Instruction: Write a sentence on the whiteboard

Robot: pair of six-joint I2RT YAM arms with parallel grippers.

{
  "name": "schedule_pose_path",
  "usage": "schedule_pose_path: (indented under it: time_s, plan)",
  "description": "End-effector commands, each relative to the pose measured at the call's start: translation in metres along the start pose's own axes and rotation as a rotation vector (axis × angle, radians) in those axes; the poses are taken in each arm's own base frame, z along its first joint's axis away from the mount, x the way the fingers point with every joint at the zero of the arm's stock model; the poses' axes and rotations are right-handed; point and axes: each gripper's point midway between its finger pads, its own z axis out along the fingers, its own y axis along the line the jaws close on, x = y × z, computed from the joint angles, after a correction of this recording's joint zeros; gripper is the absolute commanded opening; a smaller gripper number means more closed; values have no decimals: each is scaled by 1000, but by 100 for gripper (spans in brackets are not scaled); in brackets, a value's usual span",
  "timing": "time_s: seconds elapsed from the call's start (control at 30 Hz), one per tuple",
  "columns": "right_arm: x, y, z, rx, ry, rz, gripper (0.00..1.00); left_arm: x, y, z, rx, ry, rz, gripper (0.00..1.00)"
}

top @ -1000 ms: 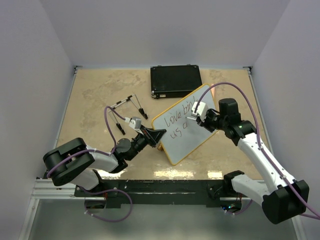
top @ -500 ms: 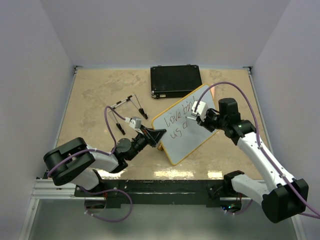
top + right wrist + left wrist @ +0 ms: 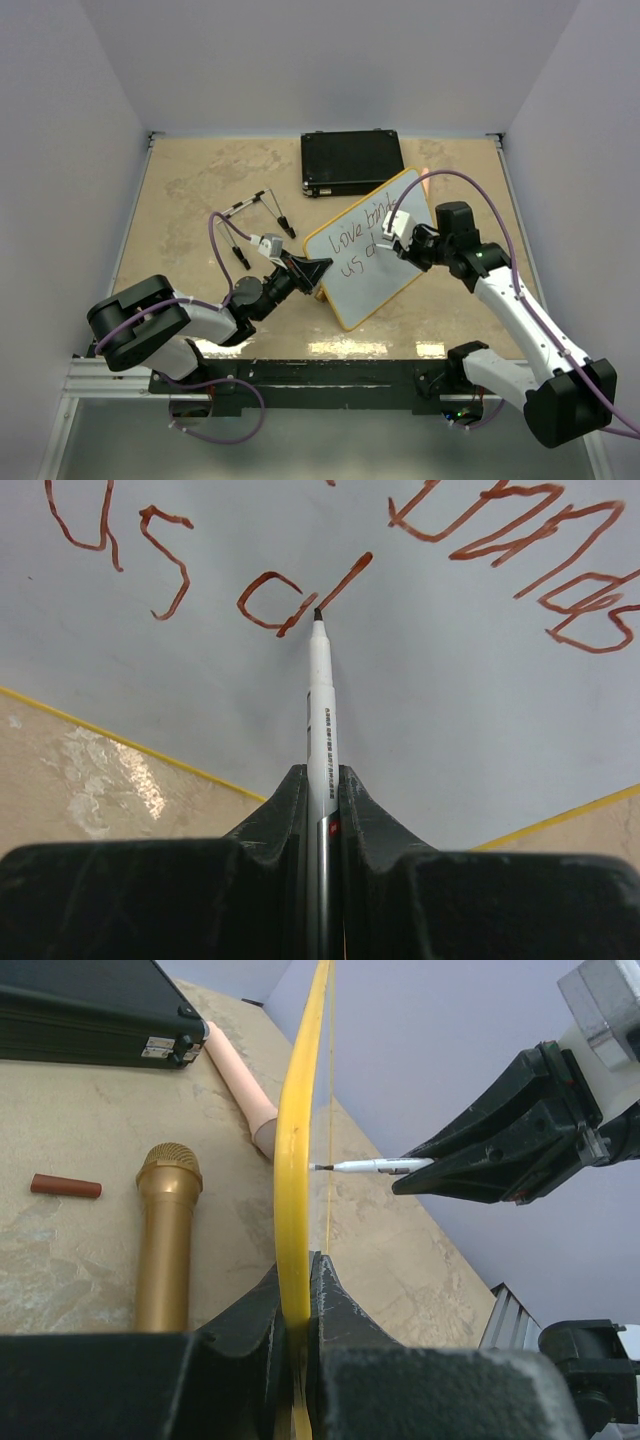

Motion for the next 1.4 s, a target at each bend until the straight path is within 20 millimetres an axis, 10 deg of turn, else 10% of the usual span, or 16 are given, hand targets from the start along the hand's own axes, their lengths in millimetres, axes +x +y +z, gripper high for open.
schedule_pose_path:
  time_s: [0.0,1.37]
  plan:
    - [15,6,-3,0,50,-11,0,16,2,-3,27,60,109,0]
    - [-39,-37,-18,152,-104,-3,0,18,0,-4,40,67,110,0]
